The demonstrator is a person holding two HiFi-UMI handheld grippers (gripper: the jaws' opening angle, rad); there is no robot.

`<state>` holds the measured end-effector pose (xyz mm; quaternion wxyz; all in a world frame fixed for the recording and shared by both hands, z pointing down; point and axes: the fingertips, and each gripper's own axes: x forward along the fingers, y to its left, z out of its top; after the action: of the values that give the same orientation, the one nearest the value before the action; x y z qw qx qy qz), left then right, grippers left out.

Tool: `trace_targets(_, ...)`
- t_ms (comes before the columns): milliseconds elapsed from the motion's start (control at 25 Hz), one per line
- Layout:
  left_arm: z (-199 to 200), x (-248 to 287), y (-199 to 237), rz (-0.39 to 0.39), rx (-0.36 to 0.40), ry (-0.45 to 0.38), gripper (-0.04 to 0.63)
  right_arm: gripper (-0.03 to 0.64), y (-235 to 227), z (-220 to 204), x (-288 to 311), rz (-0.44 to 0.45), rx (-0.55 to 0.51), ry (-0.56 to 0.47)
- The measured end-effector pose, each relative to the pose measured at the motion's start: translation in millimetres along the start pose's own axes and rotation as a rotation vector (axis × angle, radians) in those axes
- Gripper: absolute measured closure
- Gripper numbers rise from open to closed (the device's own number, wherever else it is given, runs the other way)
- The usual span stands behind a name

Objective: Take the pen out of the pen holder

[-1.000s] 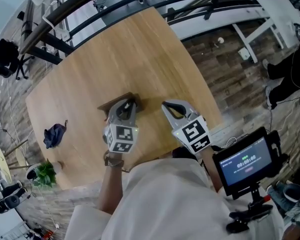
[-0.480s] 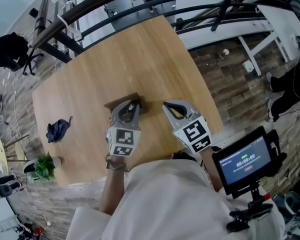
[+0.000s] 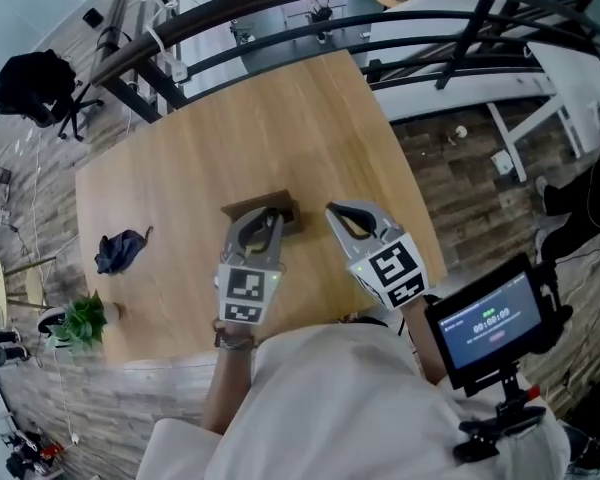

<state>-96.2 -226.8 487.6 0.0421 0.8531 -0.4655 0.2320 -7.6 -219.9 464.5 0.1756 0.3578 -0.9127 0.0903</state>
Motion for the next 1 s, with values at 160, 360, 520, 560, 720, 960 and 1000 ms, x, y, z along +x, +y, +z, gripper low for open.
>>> trace_targets(160, 0.6, -8.5, 9.8, 0.031, -0.014, -0.024, 0.528, 0.614, 5.4, 9.0, 8.4, 0.019, -0.027, -0.012)
trace_targets(360, 11.1, -24.0, 17.3, 0.075, -0.023, -0.056, 0.528, 0.614, 12.2, 27.2, 9.9, 0.043, -0.06, -0.044)
trace_targets(520, 16.9, -37.7, 23.6, 0.113, -0.034, -0.08, 0.528, 0.614, 21.1, 39.9, 11.7, 0.069, -0.091, -0.061)
trace_targets(560, 18.2, -41.5, 25.5, 0.124, -0.035, -0.085, 0.528, 0.614, 23.9, 43.5, 12.0, 0.076, -0.099, -0.067)
trace_targets(720, 27.2, -58.6, 32.0, 0.173, -0.032, -0.117, 0.528, 0.614, 34.6, 57.4, 11.3, 0.097, -0.132, -0.098)
trace_targets(960, 47.1, -75.3, 38.8, 0.22, -0.026, -0.17, 0.528, 0.614, 41.8, 81.6, 5.0, 0.117, -0.173, -0.141)
trace_targets(1000, 48.2, -77.2, 39.1, 0.226, -0.028, -0.174, 0.528, 0.614, 43.0, 85.0, 4.2, 0.121, -0.181, -0.15)
